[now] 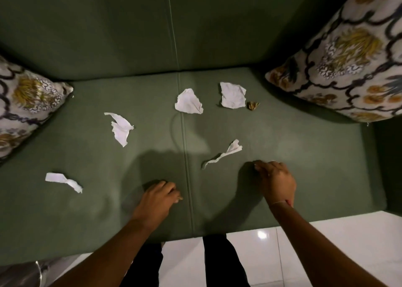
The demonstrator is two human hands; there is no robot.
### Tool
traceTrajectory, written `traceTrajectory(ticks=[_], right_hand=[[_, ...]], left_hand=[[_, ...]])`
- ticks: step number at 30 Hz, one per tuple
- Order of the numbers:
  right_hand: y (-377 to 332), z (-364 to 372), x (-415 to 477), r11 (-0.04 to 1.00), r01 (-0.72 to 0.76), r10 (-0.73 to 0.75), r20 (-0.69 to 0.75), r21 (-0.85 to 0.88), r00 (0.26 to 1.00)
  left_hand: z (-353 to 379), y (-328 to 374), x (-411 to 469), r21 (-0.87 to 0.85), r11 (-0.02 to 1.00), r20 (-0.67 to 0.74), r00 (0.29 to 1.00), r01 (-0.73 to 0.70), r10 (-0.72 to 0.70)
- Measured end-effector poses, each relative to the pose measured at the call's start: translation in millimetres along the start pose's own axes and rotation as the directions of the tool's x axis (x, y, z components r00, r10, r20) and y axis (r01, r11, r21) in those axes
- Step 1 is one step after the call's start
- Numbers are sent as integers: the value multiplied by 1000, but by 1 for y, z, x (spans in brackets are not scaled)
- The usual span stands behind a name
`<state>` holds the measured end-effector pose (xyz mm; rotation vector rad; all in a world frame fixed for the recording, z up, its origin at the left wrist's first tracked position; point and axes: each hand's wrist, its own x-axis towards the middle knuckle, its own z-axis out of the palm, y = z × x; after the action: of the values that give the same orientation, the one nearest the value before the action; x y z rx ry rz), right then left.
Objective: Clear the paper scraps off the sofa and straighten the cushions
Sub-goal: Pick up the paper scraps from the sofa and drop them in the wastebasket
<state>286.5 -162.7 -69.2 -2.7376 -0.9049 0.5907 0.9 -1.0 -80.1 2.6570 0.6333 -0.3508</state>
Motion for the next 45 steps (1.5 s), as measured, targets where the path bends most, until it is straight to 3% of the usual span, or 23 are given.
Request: traceTrajectory(ticks=[4,8,12,15,17,22,26,30,33,40,44,45], right_hand=[[-37,-5,6,965,261,-261,-82,-6,962],[-67,4,30,900,421,-416,64,-117,907],[-69,20,42,860,484,-430,282,-160,858],[-62,28,37,862,490,-443,278,-128,852],[-60,32,31,873,476,-444,238,-101,864],[-71,40,24,901,428,-413,162,-68,896],[-111,53,-5,977,106,-129,121,187,984],[-172,75,-45,892,-152,68,205,426,976],[-230,100,-82,859,-192,65,272,474,960],[-362,191,-203,914,-14,-170,413,406,895],[-424,254,-282,890,-46,-251,572,454,781],[-438,269,-300,897,-48,-257,605,440,754]], left_hand=[[-27,-14,9,-156,969,-152,965,190,-214],[-65,-57,25,-254,905,-311,857,341,-410],[-83,-115,49,-204,836,-275,790,509,-548],[-77,-143,64,-249,781,-207,757,572,-620],[-70,-149,71,-236,777,-179,760,583,-625],[-61,-146,63,-298,798,-268,757,523,-596],[-63,-136,24,-491,734,-308,695,469,-650],[-54,-134,-45,-679,627,-312,623,382,-718],[-37,-141,-117,-716,539,-288,515,444,-807],[29,-181,-312,-779,256,-144,234,573,-962],[72,-212,-399,-825,-220,181,-124,520,-976],[83,-222,-415,-799,-288,226,-181,528,-957]])
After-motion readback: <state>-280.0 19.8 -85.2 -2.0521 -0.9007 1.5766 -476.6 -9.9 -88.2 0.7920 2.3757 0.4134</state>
